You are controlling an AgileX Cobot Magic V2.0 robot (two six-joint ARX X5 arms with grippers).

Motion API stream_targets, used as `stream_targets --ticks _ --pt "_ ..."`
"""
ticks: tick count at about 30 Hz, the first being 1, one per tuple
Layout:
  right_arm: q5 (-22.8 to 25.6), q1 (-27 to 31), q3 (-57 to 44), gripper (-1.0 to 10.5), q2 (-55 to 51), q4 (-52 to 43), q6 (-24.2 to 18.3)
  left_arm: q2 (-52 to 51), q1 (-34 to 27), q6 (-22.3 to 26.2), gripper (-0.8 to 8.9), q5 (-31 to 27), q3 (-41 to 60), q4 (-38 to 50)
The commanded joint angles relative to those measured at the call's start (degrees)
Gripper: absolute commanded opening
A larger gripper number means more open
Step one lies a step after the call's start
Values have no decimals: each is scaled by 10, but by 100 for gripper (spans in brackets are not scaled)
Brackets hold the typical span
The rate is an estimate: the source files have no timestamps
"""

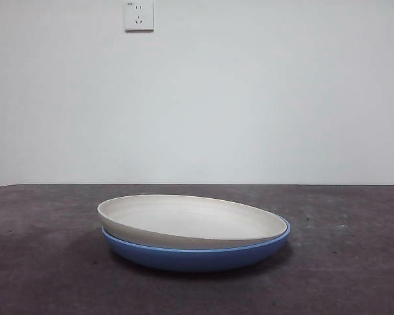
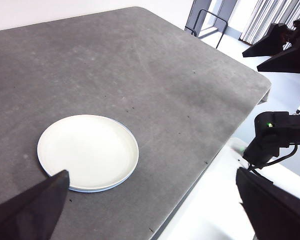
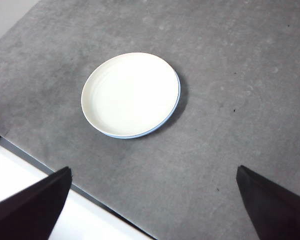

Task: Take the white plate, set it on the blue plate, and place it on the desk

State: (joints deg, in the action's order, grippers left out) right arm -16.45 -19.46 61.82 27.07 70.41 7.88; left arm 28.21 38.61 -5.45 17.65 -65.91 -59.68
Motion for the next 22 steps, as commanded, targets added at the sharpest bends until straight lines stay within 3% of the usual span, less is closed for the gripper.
stream_targets --ticks 1,4,5,6,8,9,10,22 --pt "0 -3 9 577 2 -16 -4 3 4 -2 528 -3 -6 6" --pt "0 -3 9 575 2 -16 -4 3 4 -1 504 -3 -6 6" --pt "0 -3 9 550 2 -16 -4 3 4 -1 442 -3 -6 6" --pt "0 -3 9 443 2 -16 -4 3 4 -2 332 -3 -6 5" --pt "0 -3 9 98 2 -16 -4 3 4 0 -16 -3 -6 6" --pt "0 -3 9 -23 2 -16 -5 3 4 0 29 -3 -6 8" --pt "0 -3 9 27 2 -18 -4 3 4 0 22 -3 -6 10" --pt "0 -3 9 26 2 -19 -4 2 4 0 24 -3 -6 10"
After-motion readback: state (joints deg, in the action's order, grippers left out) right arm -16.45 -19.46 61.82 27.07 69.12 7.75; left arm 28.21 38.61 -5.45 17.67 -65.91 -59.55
